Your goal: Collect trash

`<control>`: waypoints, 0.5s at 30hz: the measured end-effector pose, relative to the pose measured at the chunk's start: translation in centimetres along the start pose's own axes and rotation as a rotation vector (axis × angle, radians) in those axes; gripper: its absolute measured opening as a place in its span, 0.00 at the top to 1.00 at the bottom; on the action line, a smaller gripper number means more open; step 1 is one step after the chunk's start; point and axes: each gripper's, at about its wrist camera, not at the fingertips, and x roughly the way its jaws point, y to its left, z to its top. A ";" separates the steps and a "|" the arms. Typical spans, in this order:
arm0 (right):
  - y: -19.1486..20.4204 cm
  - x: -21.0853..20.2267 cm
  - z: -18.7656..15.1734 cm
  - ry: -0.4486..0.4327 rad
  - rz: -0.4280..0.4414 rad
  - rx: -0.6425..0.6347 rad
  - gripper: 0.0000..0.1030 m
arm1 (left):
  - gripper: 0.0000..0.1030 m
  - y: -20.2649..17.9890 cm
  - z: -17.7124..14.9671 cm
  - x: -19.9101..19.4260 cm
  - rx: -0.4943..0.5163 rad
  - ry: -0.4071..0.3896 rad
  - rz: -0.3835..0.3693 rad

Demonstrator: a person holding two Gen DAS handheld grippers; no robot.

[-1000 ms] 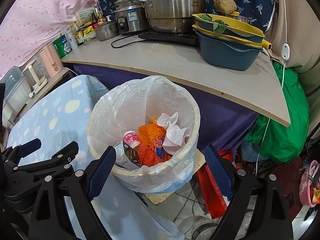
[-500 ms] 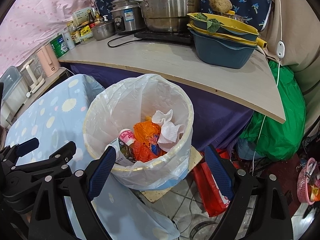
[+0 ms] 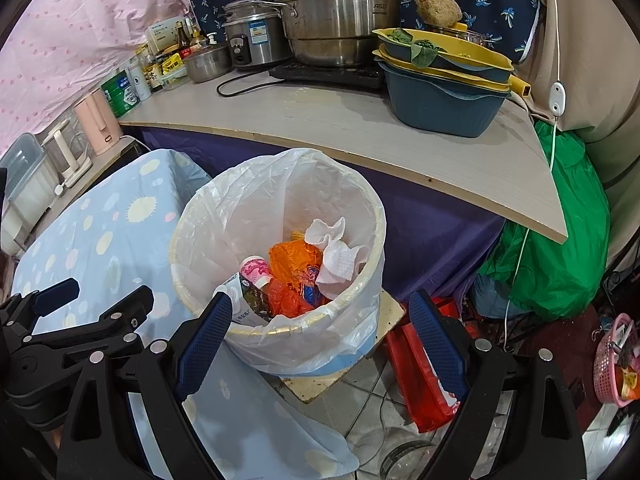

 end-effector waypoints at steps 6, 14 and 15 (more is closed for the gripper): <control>0.0 0.0 0.0 0.000 -0.001 0.000 0.16 | 0.12 0.2 -0.2 -0.1 -0.004 0.004 -0.003; 0.1 -0.3 0.0 -0.015 -0.012 -0.006 0.12 | 0.12 0.2 -0.2 0.0 -0.007 0.004 0.001; 0.1 -0.4 0.0 -0.019 -0.008 -0.005 0.12 | 0.12 0.2 -0.3 0.0 -0.007 0.005 -0.002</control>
